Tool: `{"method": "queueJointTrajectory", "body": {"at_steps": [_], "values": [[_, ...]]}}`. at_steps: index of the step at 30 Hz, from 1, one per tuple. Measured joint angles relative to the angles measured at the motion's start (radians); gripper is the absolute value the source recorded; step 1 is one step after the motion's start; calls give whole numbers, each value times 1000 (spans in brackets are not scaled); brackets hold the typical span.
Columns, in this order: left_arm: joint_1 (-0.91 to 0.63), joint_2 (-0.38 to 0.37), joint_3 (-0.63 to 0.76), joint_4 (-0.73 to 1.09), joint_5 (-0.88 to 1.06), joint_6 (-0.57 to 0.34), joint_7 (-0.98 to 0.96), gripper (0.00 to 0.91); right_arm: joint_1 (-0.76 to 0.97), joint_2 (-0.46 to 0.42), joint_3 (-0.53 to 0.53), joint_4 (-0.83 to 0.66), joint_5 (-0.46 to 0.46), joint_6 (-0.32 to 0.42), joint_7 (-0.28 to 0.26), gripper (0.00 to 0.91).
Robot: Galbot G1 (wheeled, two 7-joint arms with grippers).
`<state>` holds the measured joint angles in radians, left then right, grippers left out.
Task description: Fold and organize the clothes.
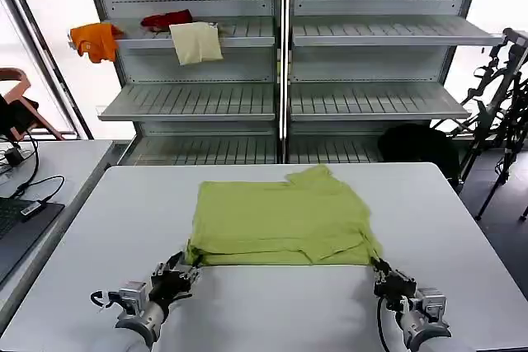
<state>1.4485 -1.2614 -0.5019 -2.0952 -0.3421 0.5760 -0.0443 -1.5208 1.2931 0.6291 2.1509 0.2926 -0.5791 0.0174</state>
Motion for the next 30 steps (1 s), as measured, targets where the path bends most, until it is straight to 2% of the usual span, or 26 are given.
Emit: {"method": "queueJointTrajectory", "body": {"at_steps": [18, 30], "values": [[37, 18, -10, -43, 7, -9, 32, 0, -52, -4, 14, 82, 29, -3, 14, 0], [105, 79, -88, -137, -53, 0, 62, 0, -137, 1, 19, 202, 50, -4, 35, 0]]}}
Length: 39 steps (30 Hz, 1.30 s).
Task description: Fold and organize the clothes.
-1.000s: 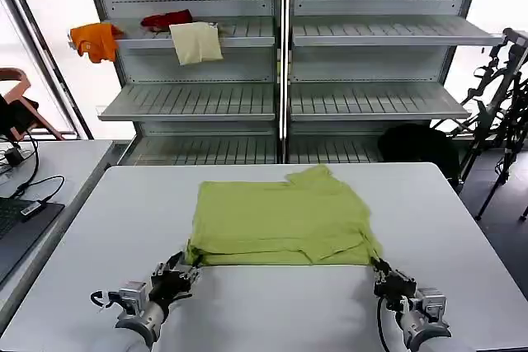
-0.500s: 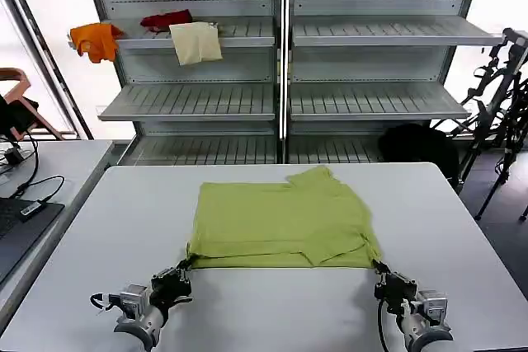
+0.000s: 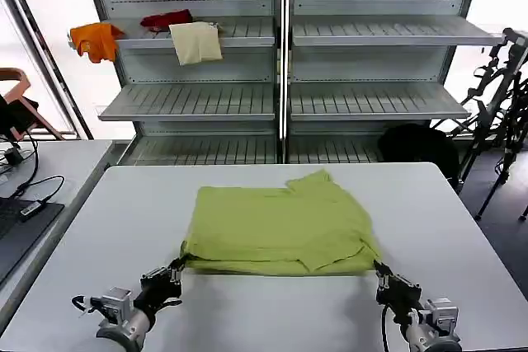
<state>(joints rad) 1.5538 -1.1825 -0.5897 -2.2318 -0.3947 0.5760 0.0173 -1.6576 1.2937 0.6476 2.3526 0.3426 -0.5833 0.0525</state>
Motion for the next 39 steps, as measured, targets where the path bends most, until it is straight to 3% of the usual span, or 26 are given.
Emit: {"method": "queueJointTrajectory", "body": {"at_steps": [21, 22, 23, 24, 25, 39], "values": [[182, 17, -90, -122, -12, 2, -43, 0, -200, -2, -26, 139, -43, 0, 25, 0], [193, 16, -90, -125, -12, 2, -48, 10, -206, -2, -28, 141, -46, 0, 25, 574], [203, 14, -90, -128, -12, 2, -53, 20, -211, -1, -29, 142, -48, 0, 25, 907], [211, 12, -90, -131, -12, 2, -58, 514, -215, 0, -30, 143, -52, 0, 25, 907], [220, 10, -90, -137, -12, 2, -64, 907, -219, 1, -33, 143, -54, -1, 25, 907], [260, -22, -95, -177, -11, 2, -142, 907, -230, 15, -17, 172, -60, 1, 45, 907]]}}
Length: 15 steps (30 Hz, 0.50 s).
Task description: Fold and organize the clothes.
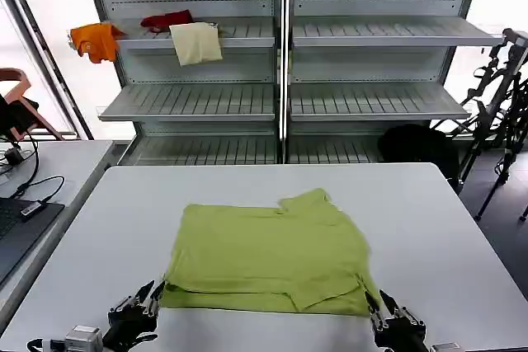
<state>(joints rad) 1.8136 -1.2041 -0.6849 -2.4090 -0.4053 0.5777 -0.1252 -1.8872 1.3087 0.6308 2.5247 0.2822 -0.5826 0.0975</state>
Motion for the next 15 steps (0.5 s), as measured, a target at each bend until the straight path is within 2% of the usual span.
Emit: {"method": "queueJointTrajectory", "body": {"at_steps": [7, 15], "values": [[-70, -7, -3, 5, -17, 0, 3, 907, 121, -8, -1, -33, 32, -7, -5, 907], [-291, 3, 47, 98, -68, 8, 64, 907, 405, -43, -74, -185, 132, -17, 47, 907]]}}
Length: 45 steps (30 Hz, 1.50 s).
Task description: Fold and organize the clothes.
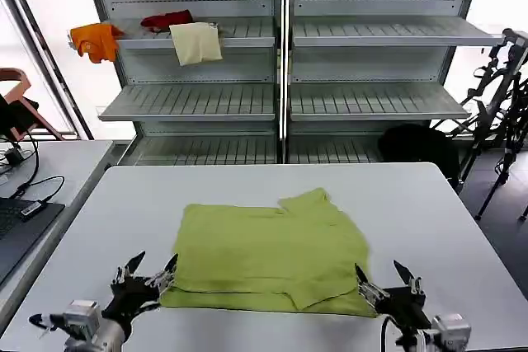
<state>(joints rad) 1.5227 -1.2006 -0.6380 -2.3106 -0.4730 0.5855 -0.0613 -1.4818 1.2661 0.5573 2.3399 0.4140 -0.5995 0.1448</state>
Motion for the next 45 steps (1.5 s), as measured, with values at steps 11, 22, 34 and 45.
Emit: {"method": "queueJointTrajectory", "body": {"at_steps": [11, 22, 34, 45], "values": [[-303, 55, 112, 222, -52, 3, 68, 907, 359, -23, -167, -289, 81, -2, 58, 907], [-448, 84, 193, 378, -40, 3, 110, 907, 559, -32, -265, -489, 101, -3, 73, 907], [-525, 88, 248, 522, -8, 4, 127, 907, 657, -24, -313, -657, 77, -2, 60, 907], [-572, 88, 263, 630, 36, 2, 145, 907, 687, -11, -323, -741, 45, -1, 47, 826]]}}
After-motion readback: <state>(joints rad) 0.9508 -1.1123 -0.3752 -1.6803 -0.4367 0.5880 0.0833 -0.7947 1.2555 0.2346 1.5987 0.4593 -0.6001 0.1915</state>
